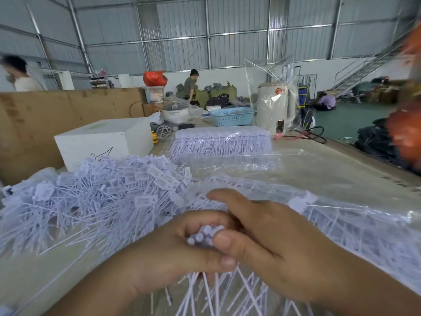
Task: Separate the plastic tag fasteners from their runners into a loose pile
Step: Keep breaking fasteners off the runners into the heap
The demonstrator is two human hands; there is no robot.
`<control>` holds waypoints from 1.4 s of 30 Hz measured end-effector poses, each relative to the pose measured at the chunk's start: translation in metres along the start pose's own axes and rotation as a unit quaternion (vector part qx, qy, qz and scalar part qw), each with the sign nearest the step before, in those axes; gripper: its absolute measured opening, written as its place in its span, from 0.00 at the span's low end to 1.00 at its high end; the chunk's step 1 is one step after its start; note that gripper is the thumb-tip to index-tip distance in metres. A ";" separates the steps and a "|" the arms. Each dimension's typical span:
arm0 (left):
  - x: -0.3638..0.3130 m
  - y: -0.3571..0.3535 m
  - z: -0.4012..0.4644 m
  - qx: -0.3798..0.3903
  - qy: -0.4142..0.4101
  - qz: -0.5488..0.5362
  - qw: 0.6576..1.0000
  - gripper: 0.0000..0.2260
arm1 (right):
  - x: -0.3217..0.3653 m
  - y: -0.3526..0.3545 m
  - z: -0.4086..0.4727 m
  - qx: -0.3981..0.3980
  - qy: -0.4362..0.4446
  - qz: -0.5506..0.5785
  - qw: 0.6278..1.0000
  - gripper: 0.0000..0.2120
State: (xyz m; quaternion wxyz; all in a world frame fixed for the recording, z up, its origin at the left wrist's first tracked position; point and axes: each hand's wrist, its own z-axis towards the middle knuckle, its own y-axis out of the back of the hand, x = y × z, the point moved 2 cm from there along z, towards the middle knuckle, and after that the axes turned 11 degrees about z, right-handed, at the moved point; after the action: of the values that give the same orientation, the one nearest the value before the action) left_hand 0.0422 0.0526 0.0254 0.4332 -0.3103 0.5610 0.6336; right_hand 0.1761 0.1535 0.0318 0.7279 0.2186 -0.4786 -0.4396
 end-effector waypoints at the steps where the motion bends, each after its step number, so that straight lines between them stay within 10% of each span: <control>1: 0.001 0.004 -0.001 -0.022 -0.001 -0.001 1.000 0.05 | -0.001 0.003 0.001 -0.001 -0.004 0.012 1.000 0.28; 8: 0.009 0.020 -0.004 -0.108 0.018 0.011 0.994 0.09 | -0.012 0.007 0.005 -0.011 -0.064 0.006 0.998 0.15; 20: 0.007 0.014 0.002 -0.354 0.003 -0.052 0.934 0.13 | -0.011 0.018 0.004 -0.315 -0.111 0.176 0.926 0.22; 25: 0.005 0.014 0.000 -0.253 0.010 -0.052 0.966 0.09 | -0.015 0.018 0.003 -0.138 -0.072 0.275 0.949 0.14; 28: 0.004 0.010 0.000 -0.172 0.002 -0.030 0.985 0.07 | -0.017 -0.002 0.004 0.000 -0.050 0.266 0.963 0.26; 35: 0.000 0.018 -0.007 0.053 0.066 0.004 0.996 0.14 | -0.013 -0.005 0.005 0.033 -0.051 0.210 0.976 0.36; 42: 0.001 0.019 -0.006 0.073 0.086 0.041 0.993 0.10 | -0.007 -0.007 0.005 0.052 -0.089 0.048 0.993 0.19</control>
State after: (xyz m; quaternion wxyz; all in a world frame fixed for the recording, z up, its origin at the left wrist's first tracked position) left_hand 0.0238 0.0475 0.0320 0.3786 -0.3078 0.6529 0.5794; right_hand 0.1675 0.1564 0.0246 0.6903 0.1924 -0.5739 -0.3962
